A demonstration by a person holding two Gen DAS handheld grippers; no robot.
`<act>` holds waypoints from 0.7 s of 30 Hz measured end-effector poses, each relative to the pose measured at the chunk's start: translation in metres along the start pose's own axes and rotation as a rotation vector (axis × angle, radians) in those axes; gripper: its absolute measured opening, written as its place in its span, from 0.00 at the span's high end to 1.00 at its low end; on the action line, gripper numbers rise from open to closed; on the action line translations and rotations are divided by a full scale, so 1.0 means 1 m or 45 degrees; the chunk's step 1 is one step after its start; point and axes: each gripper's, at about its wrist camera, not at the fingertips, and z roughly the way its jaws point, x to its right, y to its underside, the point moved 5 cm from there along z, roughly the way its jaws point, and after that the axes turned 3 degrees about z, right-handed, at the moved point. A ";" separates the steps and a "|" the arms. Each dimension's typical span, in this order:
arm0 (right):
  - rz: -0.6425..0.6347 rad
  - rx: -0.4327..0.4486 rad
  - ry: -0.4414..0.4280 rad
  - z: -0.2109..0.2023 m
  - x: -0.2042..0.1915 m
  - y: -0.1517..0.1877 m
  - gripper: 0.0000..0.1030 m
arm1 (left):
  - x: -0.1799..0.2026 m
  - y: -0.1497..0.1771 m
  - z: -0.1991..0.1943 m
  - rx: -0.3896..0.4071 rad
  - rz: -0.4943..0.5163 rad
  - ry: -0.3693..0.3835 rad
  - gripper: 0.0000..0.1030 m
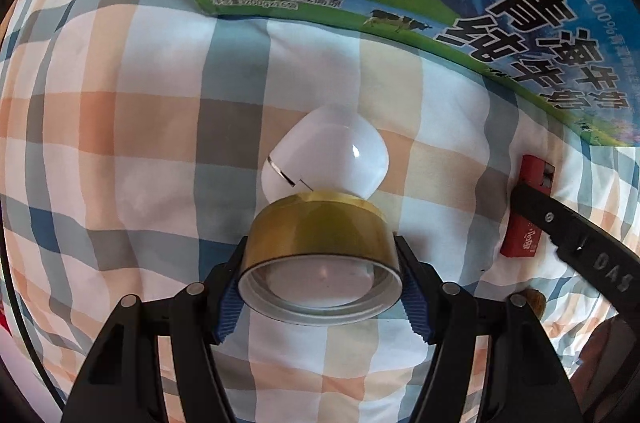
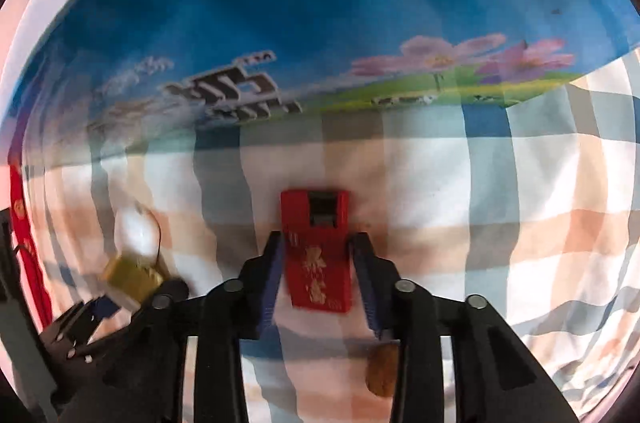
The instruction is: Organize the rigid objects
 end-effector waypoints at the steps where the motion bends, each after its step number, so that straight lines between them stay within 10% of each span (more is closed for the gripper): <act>1: -0.002 0.006 0.049 0.003 0.000 0.002 0.51 | 0.002 0.000 0.001 0.003 0.007 -0.004 0.38; 21: -0.020 -0.148 -0.007 0.049 -0.039 0.100 0.61 | 0.039 0.023 0.023 -0.018 0.070 0.001 0.40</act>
